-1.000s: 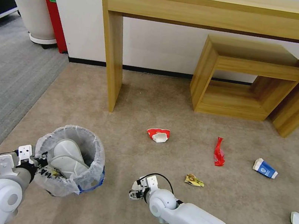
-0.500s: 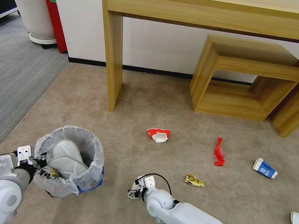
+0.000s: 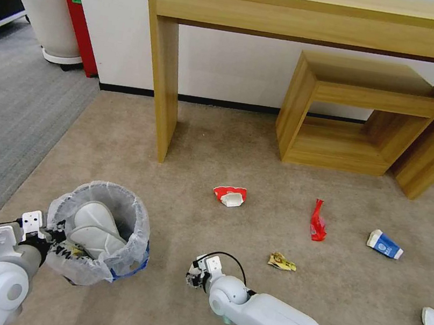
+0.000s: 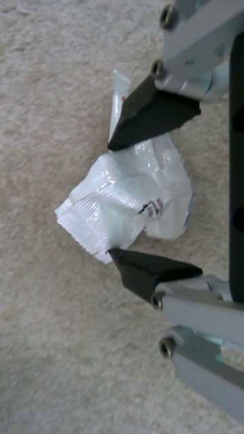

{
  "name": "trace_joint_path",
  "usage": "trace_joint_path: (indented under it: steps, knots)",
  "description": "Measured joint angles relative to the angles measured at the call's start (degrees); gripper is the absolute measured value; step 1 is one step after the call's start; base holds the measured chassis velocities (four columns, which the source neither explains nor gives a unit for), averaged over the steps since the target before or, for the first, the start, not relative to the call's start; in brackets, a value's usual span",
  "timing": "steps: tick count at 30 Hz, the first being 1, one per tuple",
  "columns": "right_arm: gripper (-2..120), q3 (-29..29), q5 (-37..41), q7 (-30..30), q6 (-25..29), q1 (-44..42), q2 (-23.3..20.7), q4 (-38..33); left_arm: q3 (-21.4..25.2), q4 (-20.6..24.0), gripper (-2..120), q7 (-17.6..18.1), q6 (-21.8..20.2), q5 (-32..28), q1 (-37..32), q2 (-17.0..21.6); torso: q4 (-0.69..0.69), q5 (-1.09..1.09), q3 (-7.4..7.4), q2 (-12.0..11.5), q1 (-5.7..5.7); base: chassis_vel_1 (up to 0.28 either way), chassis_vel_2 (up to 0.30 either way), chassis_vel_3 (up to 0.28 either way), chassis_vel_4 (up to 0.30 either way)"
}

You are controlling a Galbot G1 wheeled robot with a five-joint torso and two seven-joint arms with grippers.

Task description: Pick up the trash bin and place the garbage on the floor into it.

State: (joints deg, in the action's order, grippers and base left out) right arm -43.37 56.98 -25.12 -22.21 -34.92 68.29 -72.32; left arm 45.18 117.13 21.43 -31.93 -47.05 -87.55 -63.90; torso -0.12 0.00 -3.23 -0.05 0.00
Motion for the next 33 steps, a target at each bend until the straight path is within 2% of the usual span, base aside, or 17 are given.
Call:
trace_joint_path:
  steps: [2, 8, 12, 14, 15, 19, 20, 23, 28, 33]
  knots:
    - [51, 0.03, -0.17, 0.19, 0.03, -0.19, -0.45, 0.01, -0.25, -0.16, 1, 0.00, 0.04, 0.09, 0.21, -0.05, 0.00, 0.00, 0.00, 0.00, 0.00, 0.000, 0.000, 0.000, 0.000]
    - [50, 0.22, -0.62, 0.40, 0.24, -0.69, -1.02, -0.04, -0.73, -0.47, 1, 0.04, 0.25, 0.27, 0.58, -0.09, 0.00, 0.00, 0.00, 0.00, 0.00, 0.000, 0.000, 0.000, 0.000]
    - [42, 0.24, -0.86, 0.44, 0.56, -0.89, -1.25, -0.11, -0.94, -0.65, 1, 0.05, 0.37, 0.41, 0.69, -0.10, 0.00, 0.00, 0.00, 0.00, 0.00, 0.000, 0.000, 0.000, 0.000]
    - [34, 0.23, -1.08, 0.46, 0.80, -0.91, -1.35, -0.22, -1.10, -0.78, 1, 0.07, 0.56, 0.58, 0.80, -0.13, 0.00, 0.01, 0.00, 0.00, 0.00, 0.000, 0.000, 0.000, 0.000]
    - [34, 0.23, -1.08, 0.46, 0.80, -0.91, -1.35, -0.22, -1.10, -0.78, 1, 0.07, 0.56, 0.58, 0.80, -0.13, 0.00, 0.01, 0.00, 0.00, 0.00, 0.000, 0.000, 0.000, 0.000]
    - [14, 0.00, -1.30, 0.54, 1.28, -0.93, -1.46, -0.39, -1.45, -1.03, 1, 0.08, 0.95, 0.88, 1.02, -0.22, 0.00, 0.00, 0.00, 0.00, 0.00, 0.000, 0.000, 0.000, 0.000]
    - [14, 0.00, -1.30, 0.54, 1.28, -0.93, -1.46, -0.39, -1.45, -1.03, 1, 0.08, 0.95, 0.88, 1.02, -0.22, 0.00, 0.00, 0.00, 0.00, 0.00, 0.000, 0.000, 0.000, 0.000]
    - [1, -0.04, -1.48, 0.60, 1.64, -0.96, -1.88, -0.74, -1.60, -1.11, 1, 0.10, 1.10, 1.01, 1.07, -0.27, 0.00, 0.00, 0.00, 0.00, 0.00, 0.000, 0.000, 0.000, 0.000]
    - [0, 0.44, -1.63, 0.86, 2.95, -1.22, -2.98, -1.76, -1.70, -1.15, 1, 0.11, 1.11, 1.16, 1.07, -0.36, 0.00, 0.01, 0.00, 0.00, 0.00, 0.000, 0.000, 0.000, 0.000]
    - [0, 4.20, -1.94, 3.24, 6.16, -2.10, -6.68, -6.14, -1.67, -1.20, 1, 0.13, 1.02, 1.11, 1.05, -0.21, 0.00, 0.01, 0.00, 0.00, 0.00, 0.000, 0.000, 0.000, 0.000]
